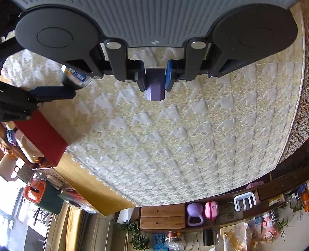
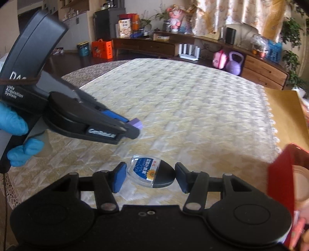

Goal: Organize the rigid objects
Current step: 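Close the left gripper on the purple eraser while the right grasps the clear blue-labelled bottle, then lift the eraser with the left gripper while the right carries the bottle to the red box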

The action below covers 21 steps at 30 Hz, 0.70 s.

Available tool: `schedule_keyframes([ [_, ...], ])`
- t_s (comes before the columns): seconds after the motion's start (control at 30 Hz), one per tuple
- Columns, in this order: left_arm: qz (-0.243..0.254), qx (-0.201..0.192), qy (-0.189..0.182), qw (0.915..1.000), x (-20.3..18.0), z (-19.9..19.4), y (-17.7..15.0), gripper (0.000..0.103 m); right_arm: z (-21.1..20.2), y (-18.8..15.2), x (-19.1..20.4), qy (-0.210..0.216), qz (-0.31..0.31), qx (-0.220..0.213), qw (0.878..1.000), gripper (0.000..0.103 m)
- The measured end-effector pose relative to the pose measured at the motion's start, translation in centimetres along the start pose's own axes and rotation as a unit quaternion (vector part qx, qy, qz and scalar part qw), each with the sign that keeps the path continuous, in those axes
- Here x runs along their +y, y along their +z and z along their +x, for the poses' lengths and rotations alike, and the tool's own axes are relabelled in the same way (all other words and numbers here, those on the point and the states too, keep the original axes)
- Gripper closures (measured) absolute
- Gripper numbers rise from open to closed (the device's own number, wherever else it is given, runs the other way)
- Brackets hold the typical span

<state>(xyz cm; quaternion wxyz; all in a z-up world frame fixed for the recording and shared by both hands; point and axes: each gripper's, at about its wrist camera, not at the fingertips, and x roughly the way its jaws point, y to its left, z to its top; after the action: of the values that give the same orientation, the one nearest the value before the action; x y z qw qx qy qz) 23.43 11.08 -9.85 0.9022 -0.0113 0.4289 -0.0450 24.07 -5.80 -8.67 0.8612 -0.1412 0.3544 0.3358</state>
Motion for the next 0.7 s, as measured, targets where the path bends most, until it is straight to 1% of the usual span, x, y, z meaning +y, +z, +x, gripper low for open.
schedule_keyframes([
  [0.37,0.015,-0.021,-0.027,0.9993,-5.0,-4.2,1.4,0.083,-6.7,-0.6,-2.7,-0.037,0.026,-0.033,0.998,0.049],
  [0.7,0.038,-0.035,-0.046,0.9976,-10.1,-6.4,2.9,0.083,-11.6,-2.1,-4.8,-0.069,0.034,-0.06,0.995,0.049],
])
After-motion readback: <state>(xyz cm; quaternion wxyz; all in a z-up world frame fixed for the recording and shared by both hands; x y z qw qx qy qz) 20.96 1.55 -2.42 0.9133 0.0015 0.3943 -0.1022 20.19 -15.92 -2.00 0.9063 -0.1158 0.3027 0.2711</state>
